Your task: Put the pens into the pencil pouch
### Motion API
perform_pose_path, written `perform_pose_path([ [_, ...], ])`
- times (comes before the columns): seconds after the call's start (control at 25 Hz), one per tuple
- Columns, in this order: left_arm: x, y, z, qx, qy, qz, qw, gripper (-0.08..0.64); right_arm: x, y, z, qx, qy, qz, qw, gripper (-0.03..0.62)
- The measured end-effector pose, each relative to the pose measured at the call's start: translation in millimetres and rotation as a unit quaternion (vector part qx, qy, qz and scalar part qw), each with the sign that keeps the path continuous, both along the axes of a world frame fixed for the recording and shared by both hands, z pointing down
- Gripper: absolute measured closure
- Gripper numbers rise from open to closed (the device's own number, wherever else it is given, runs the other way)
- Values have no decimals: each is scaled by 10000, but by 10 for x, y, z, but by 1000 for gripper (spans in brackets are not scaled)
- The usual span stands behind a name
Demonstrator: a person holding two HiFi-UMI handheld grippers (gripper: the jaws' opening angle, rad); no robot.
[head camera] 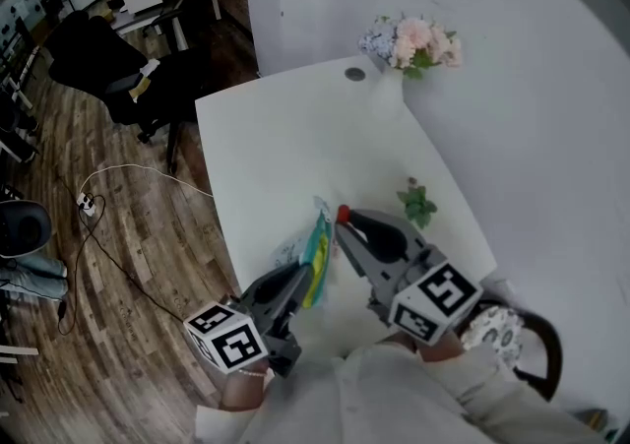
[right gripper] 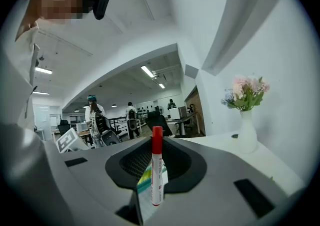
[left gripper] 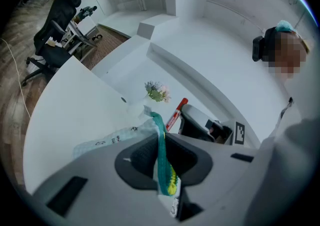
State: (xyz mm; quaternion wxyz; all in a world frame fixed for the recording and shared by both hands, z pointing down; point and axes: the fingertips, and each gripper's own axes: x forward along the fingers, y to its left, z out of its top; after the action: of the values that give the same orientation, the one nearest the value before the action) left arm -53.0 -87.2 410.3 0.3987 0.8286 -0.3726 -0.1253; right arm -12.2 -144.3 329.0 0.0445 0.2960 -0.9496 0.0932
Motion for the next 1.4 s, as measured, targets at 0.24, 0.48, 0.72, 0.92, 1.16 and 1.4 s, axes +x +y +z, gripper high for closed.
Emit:
perform_pose_path([
  [0.24,-18,-7,10,-15,-10,-26,10000,515,-75,-4,-393,405,-211,-91,9989,529],
  [0.48,-18,-12,22,-9,-19,-45,10000,515,-154,41,-691,718,-416,-239,9963,529],
  [0.72,-13,2,25,-1,-20,-49,10000,515,-251,114,-691,770,-501,-377,9951,529],
  [0.92,-29,-1,21,-11,-8,-92,10000,515,-251,129,-609,717,-489,-386,9955,529],
  [1.16,-47,9,22,-26,-46,-85,10000,515,-254,129,-498,628,-493,-321,9963,529],
  [1.4,-37,-11,9,-21,50,-104,9999,515,-268,143,-413,551,-484,-359,9967,529],
])
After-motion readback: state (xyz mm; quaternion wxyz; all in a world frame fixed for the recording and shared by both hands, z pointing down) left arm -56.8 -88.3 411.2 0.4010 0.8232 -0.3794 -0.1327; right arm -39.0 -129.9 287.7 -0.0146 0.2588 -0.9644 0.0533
